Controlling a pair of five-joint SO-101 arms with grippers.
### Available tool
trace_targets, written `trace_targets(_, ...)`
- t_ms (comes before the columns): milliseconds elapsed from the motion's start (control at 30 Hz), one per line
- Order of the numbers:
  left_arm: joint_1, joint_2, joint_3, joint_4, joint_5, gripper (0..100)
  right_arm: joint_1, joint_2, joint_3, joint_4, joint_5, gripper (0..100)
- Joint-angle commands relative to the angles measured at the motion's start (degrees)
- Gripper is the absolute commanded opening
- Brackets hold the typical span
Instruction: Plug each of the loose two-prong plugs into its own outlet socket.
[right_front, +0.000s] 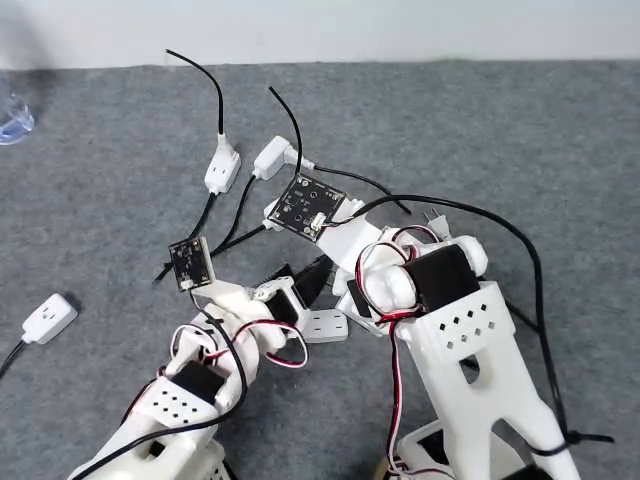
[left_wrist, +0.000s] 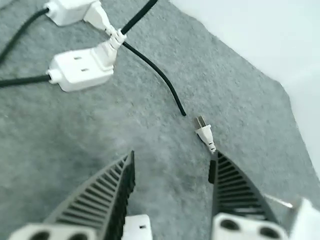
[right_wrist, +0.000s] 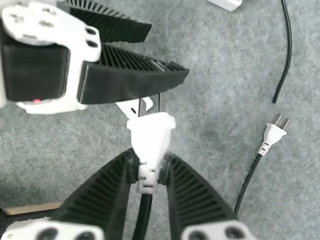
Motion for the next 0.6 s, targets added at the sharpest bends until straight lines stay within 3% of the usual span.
trace_targets(0, -4.04, -0.79, -2.15, -0.35, -1.49, 23, -0.66, -1.36, -3.43, -1.89, -0.79, 0.8)
trace_targets(300, -4.48, -0.79, -2.24, 0.79, -1.49, 23, 0.04, -1.1, -2.9, -0.75, -0.53, 0.8)
trace_targets(433, -4.66, -0.79, -2.24, 2.37, -1.49, 23, 7.08, -0.92, 1.76, -0.31, 2.99, 0.8)
trace_targets(567, -4.31, -0.79, -2.07, 2.73, -1.49, 23, 15.52, -1.01, 13.36, -6.11, 9.23, 0.8)
